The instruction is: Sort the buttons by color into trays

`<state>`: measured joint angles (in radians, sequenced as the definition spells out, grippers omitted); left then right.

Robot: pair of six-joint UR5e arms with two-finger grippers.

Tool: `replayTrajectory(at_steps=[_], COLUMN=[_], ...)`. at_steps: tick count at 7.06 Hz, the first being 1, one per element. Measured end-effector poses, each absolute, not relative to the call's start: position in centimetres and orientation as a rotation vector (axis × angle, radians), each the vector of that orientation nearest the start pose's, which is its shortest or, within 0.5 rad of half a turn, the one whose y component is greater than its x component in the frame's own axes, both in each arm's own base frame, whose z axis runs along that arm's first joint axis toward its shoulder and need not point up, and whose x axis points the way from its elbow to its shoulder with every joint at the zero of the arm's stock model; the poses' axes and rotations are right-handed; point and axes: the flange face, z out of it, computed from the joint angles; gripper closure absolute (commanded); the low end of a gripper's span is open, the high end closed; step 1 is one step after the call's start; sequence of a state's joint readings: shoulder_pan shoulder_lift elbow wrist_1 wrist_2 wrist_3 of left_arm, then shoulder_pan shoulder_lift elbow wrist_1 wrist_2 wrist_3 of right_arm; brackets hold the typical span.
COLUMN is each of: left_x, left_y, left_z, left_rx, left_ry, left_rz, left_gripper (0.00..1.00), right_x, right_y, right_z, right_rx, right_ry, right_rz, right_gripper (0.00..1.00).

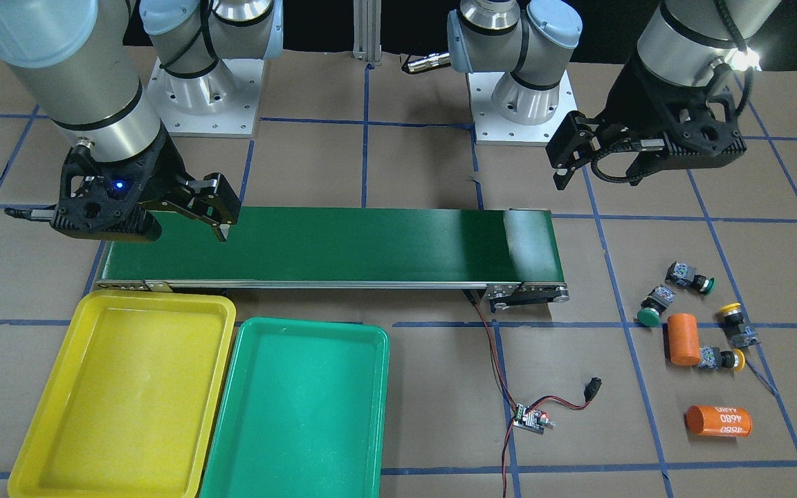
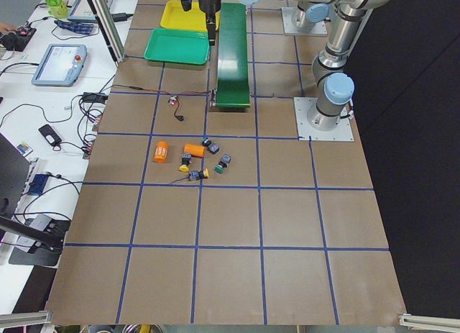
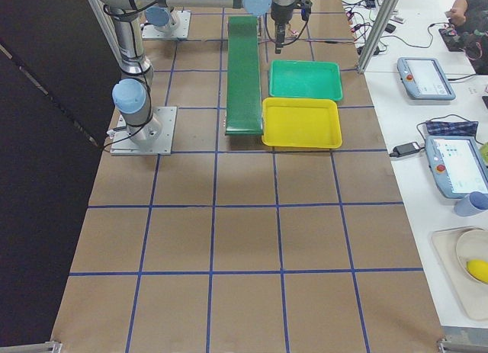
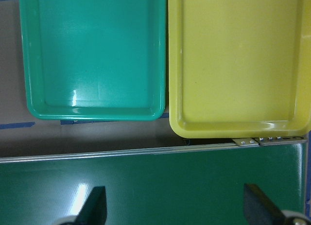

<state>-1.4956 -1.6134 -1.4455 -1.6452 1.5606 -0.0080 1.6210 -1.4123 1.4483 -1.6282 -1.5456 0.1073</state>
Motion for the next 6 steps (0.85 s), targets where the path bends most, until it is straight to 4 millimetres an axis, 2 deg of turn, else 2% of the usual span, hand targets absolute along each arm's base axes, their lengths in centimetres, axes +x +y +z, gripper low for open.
replayTrajectory(at_steps=[3, 6], left_x=[-9.6, -9.5], left_y=[-51.2, -50.8], left_z=[52.3, 52.3], left_rx=[-0.110, -0.106], left_ry=[3.149, 3.148], left_rz=[-0.025, -0.020], left_gripper=[0.00, 0.00], right_x=[16.9, 17.1], right_y=[-54.8, -54.6], right_z=[49.7, 49.9], right_rx=[0.082, 0.082], right_ry=[3.121, 3.116], right_rz=[-0.074, -0.052], right_gripper=[0.00, 0.00])
